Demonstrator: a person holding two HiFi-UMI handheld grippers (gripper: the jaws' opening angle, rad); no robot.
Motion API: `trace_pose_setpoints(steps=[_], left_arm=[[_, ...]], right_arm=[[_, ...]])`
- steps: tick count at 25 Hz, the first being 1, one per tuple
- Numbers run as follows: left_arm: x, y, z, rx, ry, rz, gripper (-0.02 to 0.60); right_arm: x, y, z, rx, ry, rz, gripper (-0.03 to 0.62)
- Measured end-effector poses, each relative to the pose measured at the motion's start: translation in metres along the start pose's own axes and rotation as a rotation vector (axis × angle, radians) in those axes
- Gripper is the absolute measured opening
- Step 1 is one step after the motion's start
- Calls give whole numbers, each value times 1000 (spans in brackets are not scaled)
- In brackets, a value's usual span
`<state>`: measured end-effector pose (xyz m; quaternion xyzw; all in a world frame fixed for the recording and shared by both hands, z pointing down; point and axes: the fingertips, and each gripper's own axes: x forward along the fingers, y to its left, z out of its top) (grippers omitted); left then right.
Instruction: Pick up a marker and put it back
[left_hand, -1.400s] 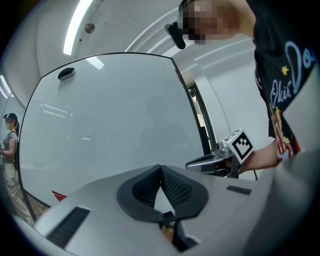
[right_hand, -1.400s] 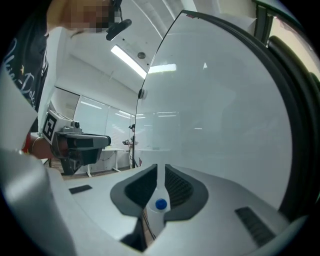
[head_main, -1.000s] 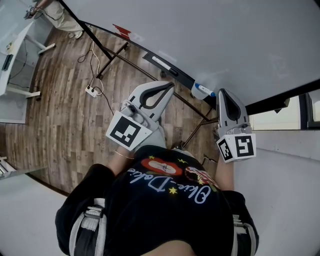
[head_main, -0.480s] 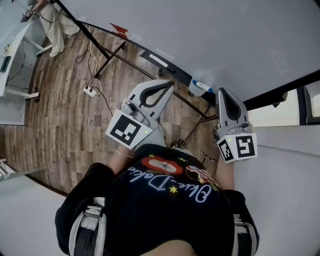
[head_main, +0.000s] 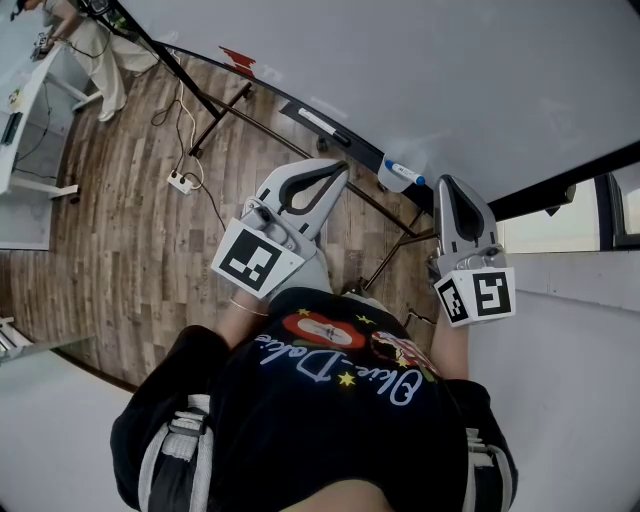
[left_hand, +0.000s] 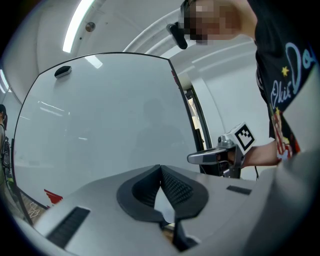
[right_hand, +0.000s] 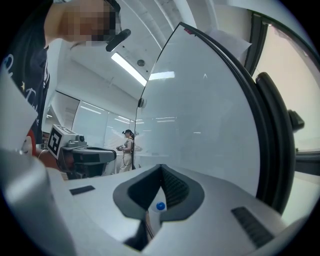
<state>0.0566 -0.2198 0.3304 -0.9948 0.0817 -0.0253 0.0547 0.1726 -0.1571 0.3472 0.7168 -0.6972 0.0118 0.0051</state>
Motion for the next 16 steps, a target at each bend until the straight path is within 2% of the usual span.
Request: trace_pose_setpoints(steps=[16], left_arm=[[0,-4,2,-4,-2,0,3]], right_arm=[[-4,-1,5,-3,-15,-8,0]])
